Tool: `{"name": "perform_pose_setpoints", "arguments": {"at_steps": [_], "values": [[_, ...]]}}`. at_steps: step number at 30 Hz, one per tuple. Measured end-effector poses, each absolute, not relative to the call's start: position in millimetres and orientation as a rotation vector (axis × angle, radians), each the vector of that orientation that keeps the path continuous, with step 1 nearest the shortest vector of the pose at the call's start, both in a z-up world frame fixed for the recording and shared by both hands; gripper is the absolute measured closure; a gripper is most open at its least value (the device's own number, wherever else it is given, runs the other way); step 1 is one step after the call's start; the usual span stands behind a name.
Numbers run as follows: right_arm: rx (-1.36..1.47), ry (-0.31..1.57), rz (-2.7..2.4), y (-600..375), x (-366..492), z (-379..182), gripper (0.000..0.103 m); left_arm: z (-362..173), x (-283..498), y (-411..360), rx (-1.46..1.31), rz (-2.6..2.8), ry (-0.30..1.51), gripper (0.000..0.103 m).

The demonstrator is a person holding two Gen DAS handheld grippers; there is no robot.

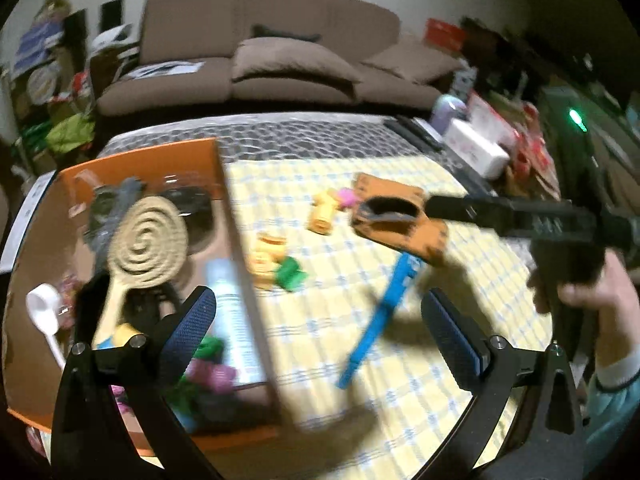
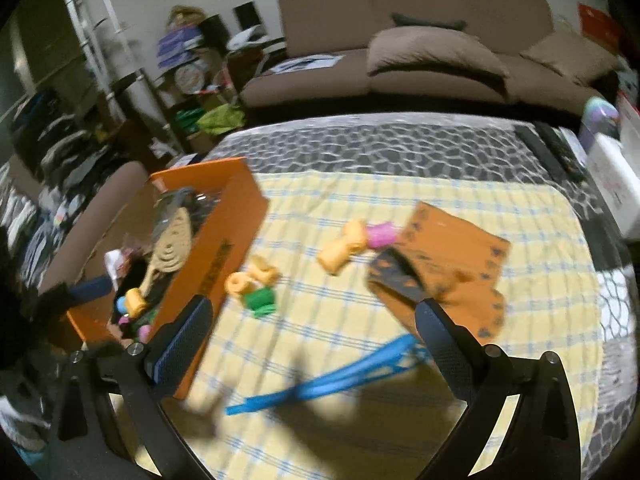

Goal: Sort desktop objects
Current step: 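Move the right gripper toward the blue plastic hook on the bedspread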

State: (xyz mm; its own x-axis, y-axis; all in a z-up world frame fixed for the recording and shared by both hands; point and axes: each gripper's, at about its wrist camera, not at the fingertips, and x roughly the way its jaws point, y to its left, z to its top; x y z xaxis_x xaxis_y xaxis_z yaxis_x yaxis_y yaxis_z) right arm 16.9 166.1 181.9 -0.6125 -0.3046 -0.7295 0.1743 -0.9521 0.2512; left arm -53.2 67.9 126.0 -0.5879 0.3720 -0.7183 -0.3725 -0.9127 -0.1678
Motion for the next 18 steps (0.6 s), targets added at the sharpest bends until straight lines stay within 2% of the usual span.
{"name": "perform_pose_setpoints", "arguments": {"at_steps": [9,12,14,18], "values": [[1.275,-0.463,-2.615,224.1,18.4,172.6,0.001,97.5,-39.2,149.6,-1.115,2.386,0.280,0.000],[1.287,-0.527,-2.596,233.1,18.8,171.1,0.001,79.5,-41.8,167.9,-1.140,2.372,0.391,0.004],[1.293,-0.567,-2.573,235.7,18.3,169.4,0.001,68.1,-46.4,174.0,-1.176,2.358,0.414,0.010],[1.290,-0.679,-2.492,242.2,17.8,163.3,0.001,51.8,-54.3,176.0,-1.235,2.323,0.402,0.013]]}}
